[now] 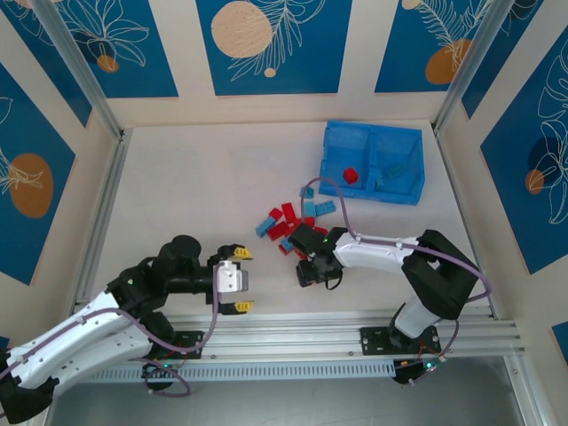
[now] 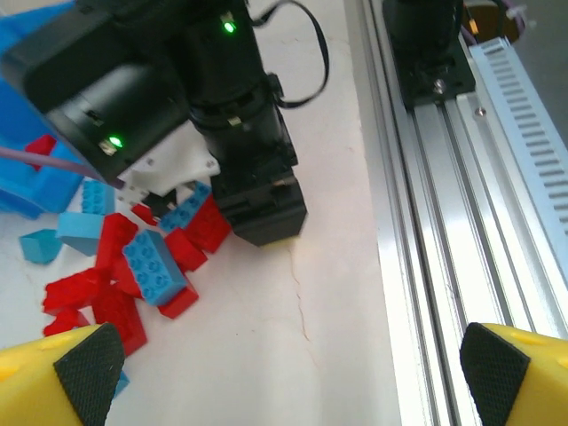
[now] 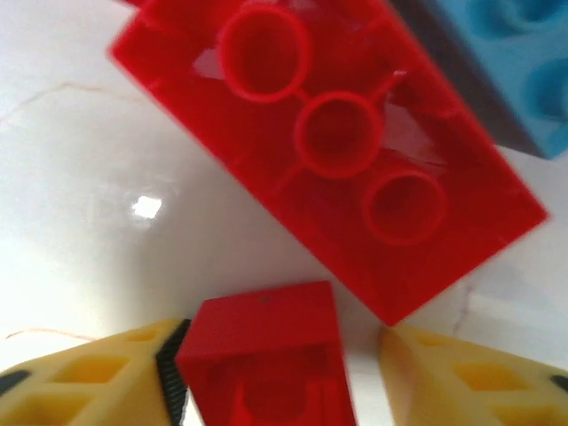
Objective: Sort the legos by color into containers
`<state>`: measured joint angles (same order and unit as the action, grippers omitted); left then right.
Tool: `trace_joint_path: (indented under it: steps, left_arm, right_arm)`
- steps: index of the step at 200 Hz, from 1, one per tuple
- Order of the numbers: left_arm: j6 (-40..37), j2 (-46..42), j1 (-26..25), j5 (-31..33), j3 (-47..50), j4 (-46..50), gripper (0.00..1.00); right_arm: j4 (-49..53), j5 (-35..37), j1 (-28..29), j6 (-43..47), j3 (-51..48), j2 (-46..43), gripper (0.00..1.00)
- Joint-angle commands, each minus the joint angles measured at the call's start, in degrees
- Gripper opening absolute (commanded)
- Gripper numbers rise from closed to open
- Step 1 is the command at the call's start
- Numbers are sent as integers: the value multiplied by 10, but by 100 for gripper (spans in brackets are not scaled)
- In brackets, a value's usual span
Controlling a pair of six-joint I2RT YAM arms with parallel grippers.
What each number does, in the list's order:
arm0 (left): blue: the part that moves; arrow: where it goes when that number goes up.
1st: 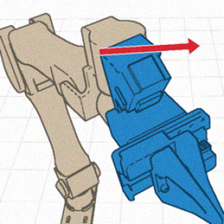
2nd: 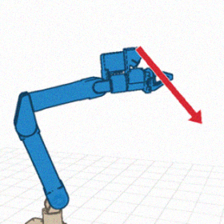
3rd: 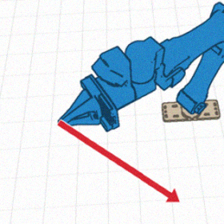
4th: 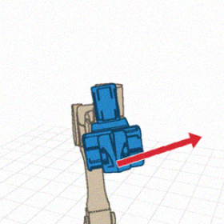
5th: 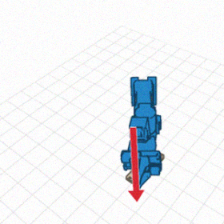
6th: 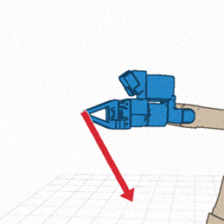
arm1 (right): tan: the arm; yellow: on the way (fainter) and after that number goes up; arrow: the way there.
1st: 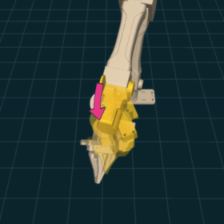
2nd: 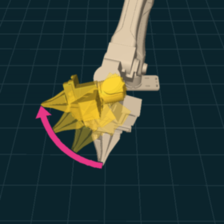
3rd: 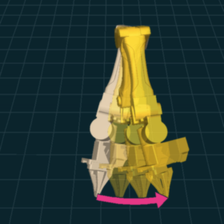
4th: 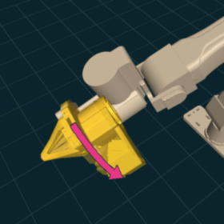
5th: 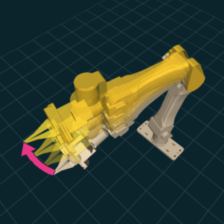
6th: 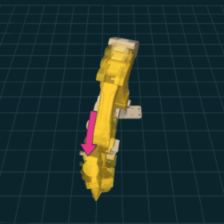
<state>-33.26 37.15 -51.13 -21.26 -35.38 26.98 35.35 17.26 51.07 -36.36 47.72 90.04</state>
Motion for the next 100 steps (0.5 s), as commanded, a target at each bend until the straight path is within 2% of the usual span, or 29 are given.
trace_joint_path:
  steps: [1, 27, 64, 80, 100]
  left_arm:
    - [-32, 3, -4, -21, 16, -37, 100]
    - [-43, -3, -4, -2, 25, -61, 100]
    - [-22, -24, -2, 28, 47, -121, 100]
    - [-5, -25, 1, 48, 49, -143, 100]
    - [17, -29, 8, 75, 52, -172, 100]
  right_arm:
    - [-23, 19, 17, -12, 8, 15, 49]
    - [2, 30, 27, -27, 18, -11, 32]
    - [25, 70, 25, -26, 55, -127, 29]
    - [26, 89, -9, -14, 83, -164, 29]
    - [13, 103, -88, 7, 126, -175, 27]
